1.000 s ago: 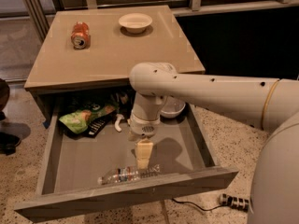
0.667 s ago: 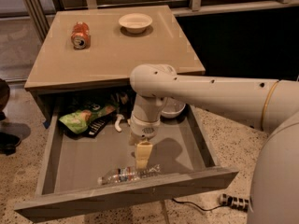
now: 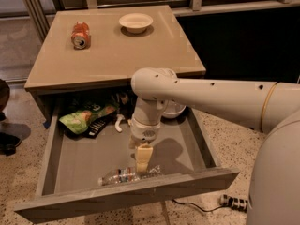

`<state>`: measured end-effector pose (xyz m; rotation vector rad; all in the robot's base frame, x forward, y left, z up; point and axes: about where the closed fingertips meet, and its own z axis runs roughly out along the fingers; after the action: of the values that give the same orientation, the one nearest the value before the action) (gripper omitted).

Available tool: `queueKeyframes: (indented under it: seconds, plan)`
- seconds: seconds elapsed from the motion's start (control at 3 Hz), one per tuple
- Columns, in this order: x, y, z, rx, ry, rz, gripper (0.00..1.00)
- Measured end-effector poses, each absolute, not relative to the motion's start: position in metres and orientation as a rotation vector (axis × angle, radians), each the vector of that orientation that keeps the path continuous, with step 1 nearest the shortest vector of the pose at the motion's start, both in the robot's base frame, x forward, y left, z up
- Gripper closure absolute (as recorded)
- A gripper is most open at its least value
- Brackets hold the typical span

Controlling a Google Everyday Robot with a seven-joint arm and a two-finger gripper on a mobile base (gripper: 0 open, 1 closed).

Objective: Pick water bottle from top drawer and place on counter

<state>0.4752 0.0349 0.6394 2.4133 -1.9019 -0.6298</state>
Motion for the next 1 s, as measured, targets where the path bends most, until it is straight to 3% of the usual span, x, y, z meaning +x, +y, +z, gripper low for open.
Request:
queueKeyframes:
  seconds: [0.67, 1.0]
  plan:
    - [0.4733, 0.0382, 0.6301, 2.409, -1.886, -0.655, 0.2]
    - [0.4732, 0.0382, 0.63, 2.408, -1.886, -0.655, 0.26]
